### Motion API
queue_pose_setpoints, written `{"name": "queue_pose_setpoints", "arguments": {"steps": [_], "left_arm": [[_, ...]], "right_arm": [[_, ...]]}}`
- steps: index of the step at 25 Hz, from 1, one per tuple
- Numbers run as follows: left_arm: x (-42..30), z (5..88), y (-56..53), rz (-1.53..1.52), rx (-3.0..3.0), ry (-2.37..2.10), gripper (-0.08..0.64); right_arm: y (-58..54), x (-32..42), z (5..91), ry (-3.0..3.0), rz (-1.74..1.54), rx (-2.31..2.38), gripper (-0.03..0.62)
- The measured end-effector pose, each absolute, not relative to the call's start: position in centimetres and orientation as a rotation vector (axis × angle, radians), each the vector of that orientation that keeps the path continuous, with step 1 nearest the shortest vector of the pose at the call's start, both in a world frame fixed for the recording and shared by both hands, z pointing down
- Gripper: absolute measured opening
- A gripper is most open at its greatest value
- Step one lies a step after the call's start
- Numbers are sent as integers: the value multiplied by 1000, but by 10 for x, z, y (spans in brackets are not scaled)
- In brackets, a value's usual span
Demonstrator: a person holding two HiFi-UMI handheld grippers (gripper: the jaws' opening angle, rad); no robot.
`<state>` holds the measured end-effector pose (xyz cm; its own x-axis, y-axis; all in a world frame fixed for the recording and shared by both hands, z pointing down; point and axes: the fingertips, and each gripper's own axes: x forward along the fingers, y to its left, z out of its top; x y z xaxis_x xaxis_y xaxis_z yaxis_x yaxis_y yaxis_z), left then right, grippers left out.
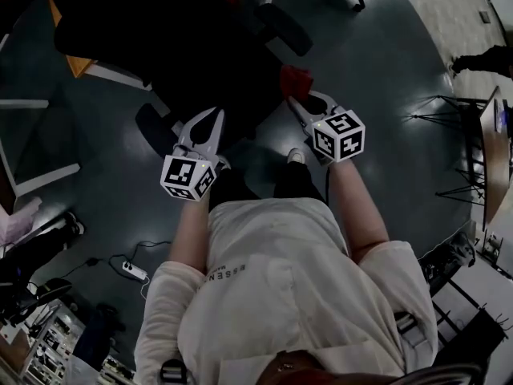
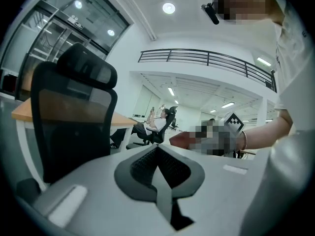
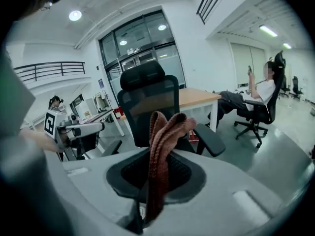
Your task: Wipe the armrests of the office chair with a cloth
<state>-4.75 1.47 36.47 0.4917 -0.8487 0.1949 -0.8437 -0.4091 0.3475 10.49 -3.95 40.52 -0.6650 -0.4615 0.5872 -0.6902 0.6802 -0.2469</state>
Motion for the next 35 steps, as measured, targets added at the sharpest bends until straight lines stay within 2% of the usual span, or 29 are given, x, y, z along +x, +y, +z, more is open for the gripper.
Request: {"name": "queue_pose_setpoints", "arguments": {"steps": [6,15,25,35], "left_arm": [[39,375,-16,-63,2254,-1466,18],[119,385,-48,-78,2146,-1507,18],[104,424,-141,-4,2096,-1544,18],[85,456,-195,27,1966,-1580,18]], "right_arm": [[-65,195,412,-2418,663,810,48],[-114,291,412,-2402,610,798,48],[-204,253,434,-2448,515,647,49],[-293,175,464,-2382,361,404,49]]}}
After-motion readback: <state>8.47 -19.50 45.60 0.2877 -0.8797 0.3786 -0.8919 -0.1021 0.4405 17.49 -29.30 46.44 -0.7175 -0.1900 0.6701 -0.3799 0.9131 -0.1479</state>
